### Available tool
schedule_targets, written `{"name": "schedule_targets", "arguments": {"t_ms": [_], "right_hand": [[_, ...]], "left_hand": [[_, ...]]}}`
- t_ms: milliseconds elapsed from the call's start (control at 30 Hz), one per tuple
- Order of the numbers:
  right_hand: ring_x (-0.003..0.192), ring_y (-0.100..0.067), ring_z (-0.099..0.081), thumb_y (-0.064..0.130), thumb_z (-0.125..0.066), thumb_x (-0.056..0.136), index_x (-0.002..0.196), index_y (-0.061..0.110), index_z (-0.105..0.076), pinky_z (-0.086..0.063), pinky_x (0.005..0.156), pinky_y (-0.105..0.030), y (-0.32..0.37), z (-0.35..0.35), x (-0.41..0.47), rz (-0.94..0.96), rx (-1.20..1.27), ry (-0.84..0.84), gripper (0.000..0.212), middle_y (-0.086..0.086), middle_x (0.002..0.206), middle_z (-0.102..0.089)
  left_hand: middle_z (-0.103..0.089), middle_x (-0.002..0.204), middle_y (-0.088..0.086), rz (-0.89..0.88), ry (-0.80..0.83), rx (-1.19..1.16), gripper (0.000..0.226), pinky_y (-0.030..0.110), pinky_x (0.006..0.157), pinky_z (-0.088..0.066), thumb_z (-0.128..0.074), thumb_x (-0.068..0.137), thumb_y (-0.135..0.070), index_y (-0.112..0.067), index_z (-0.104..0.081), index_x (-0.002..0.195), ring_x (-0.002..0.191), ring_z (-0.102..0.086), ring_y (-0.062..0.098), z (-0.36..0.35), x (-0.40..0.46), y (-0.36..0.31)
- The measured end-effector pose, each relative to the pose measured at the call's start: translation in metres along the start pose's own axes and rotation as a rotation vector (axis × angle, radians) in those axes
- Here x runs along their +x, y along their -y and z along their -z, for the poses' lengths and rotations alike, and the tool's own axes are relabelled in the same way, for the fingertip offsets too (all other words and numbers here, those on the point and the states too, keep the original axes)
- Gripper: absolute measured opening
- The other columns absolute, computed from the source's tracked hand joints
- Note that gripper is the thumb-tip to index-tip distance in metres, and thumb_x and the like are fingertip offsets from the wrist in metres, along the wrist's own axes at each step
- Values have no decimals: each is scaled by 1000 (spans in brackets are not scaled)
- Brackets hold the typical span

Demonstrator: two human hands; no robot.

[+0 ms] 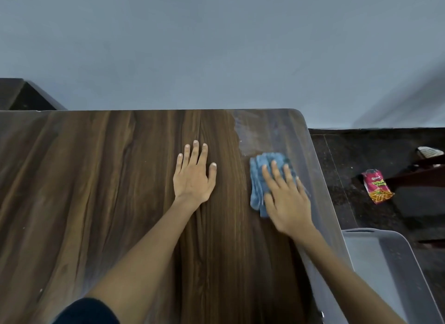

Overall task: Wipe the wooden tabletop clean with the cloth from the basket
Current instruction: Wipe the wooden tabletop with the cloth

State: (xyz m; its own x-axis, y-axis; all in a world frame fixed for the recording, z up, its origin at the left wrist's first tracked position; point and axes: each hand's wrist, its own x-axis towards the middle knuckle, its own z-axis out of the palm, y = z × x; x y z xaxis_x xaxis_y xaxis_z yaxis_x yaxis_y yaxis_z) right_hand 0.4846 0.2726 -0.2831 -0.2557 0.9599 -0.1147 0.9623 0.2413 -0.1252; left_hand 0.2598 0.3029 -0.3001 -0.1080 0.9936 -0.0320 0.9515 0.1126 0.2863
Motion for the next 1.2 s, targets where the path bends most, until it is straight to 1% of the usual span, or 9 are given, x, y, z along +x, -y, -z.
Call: {"name": "schedule_targets", "arguments": {"t_ms": [167, 333, 467, 533, 633, 800, 933, 1067, 1200], "right_hand": [[145, -25, 3, 36, -14, 102, 151, 23, -1, -3, 117, -45, 13, 12, 127, -205, 62, 8, 52, -1, 159, 1], [145, -20, 4, 28, -21, 103, 151, 20, -2, -1, 116, -43, 55, 11, 143, 105, 0, 65, 52, 0, 159, 2], [144, -19, -17, 31, -23, 97, 149, 19, -22, -19, 116, -44, 53, -1, 73, 251, -22, -5, 53, 0, 155, -22], [141, -19, -25, 33, -20, 96, 147, 21, -28, -24, 112, -43, 37, -3, 51, 205, 4, -4, 53, 2, 152, -30], [143, -23, -19, 33, -15, 98, 149, 22, -21, -23, 113, -46, 12, 5, 68, 34, 34, -23, 53, 3, 155, -23], [145, -25, 2, 26, -29, 100, 151, 17, -1, -5, 117, -48, 20, 23, 160, -220, 53, 9, 58, -1, 159, 1], [145, -24, 4, 26, -31, 99, 151, 16, -1, -1, 117, -48, 60, 19, 192, -12, -12, 33, 61, -1, 159, 2], [146, -19, -3, 30, -30, 99, 151, 19, -8, -3, 117, -45, 75, 8, 149, 273, -71, 2, 57, 1, 158, -7], [142, -15, -21, 36, -19, 92, 148, 22, -24, -15, 114, -41, 46, 0, 79, 298, -25, -18, 58, 5, 153, -26]], "left_hand": [[-2, 156, 3, -1, 1, 11, 56, 33, 114, 4, -20, 98, -42, -19, -7, 147, 143, 3, 20, 2, 16, -1], [-2, 156, 2, -9, -22, 1, 56, 33, 115, 3, -21, 98, -41, -19, -8, 147, 143, 4, 18, 0, 17, 0], [-5, 156, 2, -7, -59, -15, 54, 32, 114, 2, -22, 98, -38, -18, -11, 147, 143, 2, 17, -3, 15, 2], [-9, 156, 2, -3, -85, -21, 54, 31, 114, 0, -18, 97, -40, -18, -14, 147, 143, -2, 16, -7, 12, 3], [-14, 155, 1, 0, -115, -18, 62, 30, 114, -2, -8, 91, -45, -19, -18, 146, 143, -6, 16, -10, 6, 3], [-16, 154, 0, 24, -122, -8, 58, 31, 114, -3, -15, 92, -41, -19, -20, 146, 143, -8, 16, -10, 6, 0], [-17, 154, 0, 25, -126, -18, 57, 30, 114, -3, -17, 92, -40, -19, -22, 145, 143, -8, 15, -9, 6, -1], [-21, 153, 1, 13, -142, -32, 56, 30, 114, -5, -19, 92, -34, -16, -26, 144, 142, -11, 15, -8, 6, 0], [-22, 153, 1, 22, -146, -70, 50, 29, 115, -6, -23, 96, -28, -15, -26, 144, 142, -12, 14, -9, 6, 1]]}}
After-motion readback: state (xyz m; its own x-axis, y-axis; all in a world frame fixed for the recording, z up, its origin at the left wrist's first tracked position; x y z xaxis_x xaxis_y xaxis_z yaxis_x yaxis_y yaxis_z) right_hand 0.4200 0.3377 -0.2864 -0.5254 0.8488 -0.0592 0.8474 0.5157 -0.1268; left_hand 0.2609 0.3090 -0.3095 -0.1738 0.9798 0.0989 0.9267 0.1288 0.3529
